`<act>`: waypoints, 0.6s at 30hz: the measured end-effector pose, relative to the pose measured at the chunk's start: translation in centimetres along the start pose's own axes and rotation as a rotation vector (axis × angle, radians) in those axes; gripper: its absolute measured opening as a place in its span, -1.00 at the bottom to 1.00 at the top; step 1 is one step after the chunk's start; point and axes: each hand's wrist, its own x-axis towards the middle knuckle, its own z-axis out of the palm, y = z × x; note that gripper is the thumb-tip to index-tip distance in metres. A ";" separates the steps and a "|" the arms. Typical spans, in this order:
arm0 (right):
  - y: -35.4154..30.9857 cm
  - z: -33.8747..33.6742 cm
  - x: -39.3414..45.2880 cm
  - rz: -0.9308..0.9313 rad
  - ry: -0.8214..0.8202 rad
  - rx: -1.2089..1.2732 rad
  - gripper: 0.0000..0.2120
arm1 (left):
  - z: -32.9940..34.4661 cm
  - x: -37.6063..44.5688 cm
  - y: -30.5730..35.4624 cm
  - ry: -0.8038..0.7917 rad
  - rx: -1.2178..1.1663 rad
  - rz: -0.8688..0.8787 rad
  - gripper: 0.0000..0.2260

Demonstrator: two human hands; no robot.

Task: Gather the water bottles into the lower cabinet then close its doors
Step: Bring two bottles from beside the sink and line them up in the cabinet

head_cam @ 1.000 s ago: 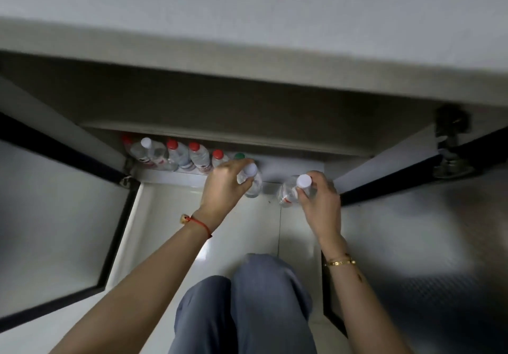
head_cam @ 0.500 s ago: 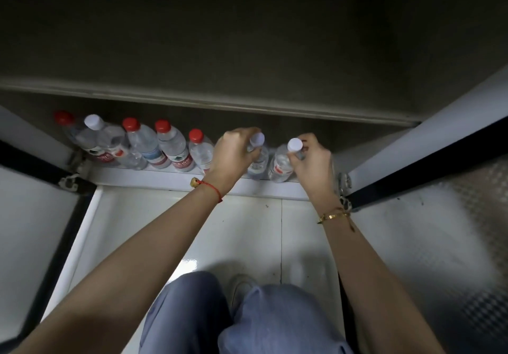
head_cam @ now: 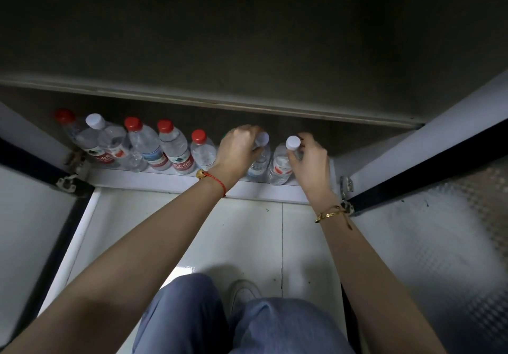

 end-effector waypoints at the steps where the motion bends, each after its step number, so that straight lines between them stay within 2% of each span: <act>1: 0.0 -0.3 -0.3 -0.005 0.003 -0.012 -0.60 | -0.3 -0.2 0.1 0.012 0.002 0.012 -0.72; 9: -2.1 -4.5 -4.6 -0.225 0.117 -0.067 -0.66 | -5.7 -6.0 -0.2 0.171 0.076 0.112 -0.69; 13: -5.3 -6.3 -7.1 -0.369 0.133 -0.025 -0.67 | -10.5 -10.8 -1.6 0.260 0.118 0.082 -0.69; 18: -12.2 -7.4 -9.2 -0.591 0.146 0.003 -0.67 | -18.4 -17.8 -3.7 0.450 0.230 -0.019 -0.68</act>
